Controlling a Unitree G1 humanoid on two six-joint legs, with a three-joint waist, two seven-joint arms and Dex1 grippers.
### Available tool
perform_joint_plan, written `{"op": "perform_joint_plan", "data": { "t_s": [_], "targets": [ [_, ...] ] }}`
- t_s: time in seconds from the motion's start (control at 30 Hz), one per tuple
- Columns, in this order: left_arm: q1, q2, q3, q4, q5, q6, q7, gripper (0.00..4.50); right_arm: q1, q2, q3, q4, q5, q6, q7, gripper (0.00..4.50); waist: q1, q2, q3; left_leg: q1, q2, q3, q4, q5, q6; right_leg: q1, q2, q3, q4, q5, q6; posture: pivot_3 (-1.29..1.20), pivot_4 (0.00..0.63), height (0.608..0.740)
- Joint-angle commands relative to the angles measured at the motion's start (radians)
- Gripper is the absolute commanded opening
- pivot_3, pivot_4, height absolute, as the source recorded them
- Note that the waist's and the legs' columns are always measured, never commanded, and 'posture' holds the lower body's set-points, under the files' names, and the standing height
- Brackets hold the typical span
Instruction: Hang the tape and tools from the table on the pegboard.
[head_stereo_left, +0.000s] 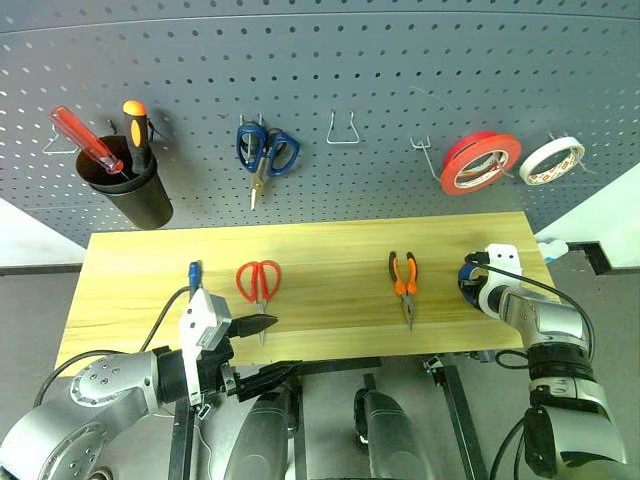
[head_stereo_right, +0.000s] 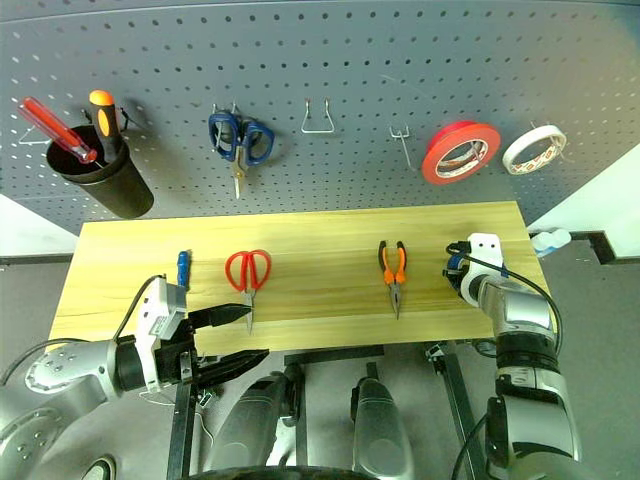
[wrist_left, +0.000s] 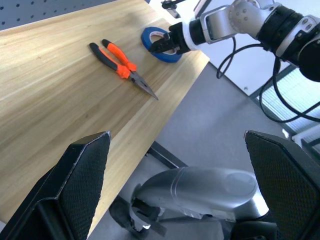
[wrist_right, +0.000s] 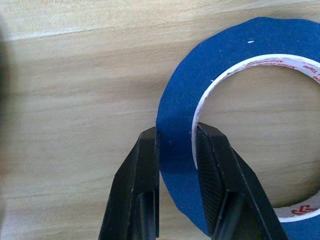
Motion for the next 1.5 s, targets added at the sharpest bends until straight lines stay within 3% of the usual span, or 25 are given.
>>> {"op": "perform_joint_plan", "data": {
  "t_s": [0.03,0.57,0.9,1.27,1.5],
  "targets": [
    [-0.013,-0.015,-0.018,0.002,0.018,-0.034,-0.010,4.50,0.063,-0.012,0.022,-0.069,0.011,0.060,0.026,0.67,0.001,0.000,0.000,0.000,0.000,0.000,0.000,0.000,0.000,0.000,0.000,0.000,0.000,0.000,0.000,0.11,0.297,0.740],
    [-0.116,-0.100,-0.107,0.098,0.123,-0.114,-0.012,4.50,0.261,-0.120,0.001,-0.491,0.091,0.271,0.127,0.67,0.022,0.009,-0.010,-0.007,-0.002,-0.002,0.004,0.006,-0.009,-0.005,0.001,-0.008,0.003,0.002,0.003,0.07,0.196,0.740],
    [-0.191,-0.142,-0.146,0.194,0.188,-0.182,-0.057,4.50,0.416,-0.252,-0.057,-0.828,0.273,0.364,0.309,0.66,0.022,0.011,-0.056,-0.008,-0.002,-0.004,0.016,0.007,-0.010,-0.005,0.002,-0.011,0.016,0.001,0.004,0.04,0.135,0.740],
    [-0.226,-0.158,-0.159,0.255,0.230,-0.230,-0.093,4.50,0.432,-0.261,-0.164,-1.003,0.473,0.310,0.426,0.66,0.022,0.011,-0.104,-0.005,-0.001,-0.007,0.020,0.007,-0.005,-0.002,0.004,-0.011,0.020,0.004,0.005,0.04,0.104,0.740],
    [-0.236,-0.168,-0.165,0.273,0.242,-0.242,-0.098,4.50,0.371,-0.208,-0.216,-1.014,0.588,0.274,0.386,0.66,0.022,0.011,-0.123,-0.005,-0.001,-0.007,0.020,0.008,-0.007,-0.002,0.005,-0.010,0.021,0.004,0.005,0.04,0.098,0.740]
  ]
}}
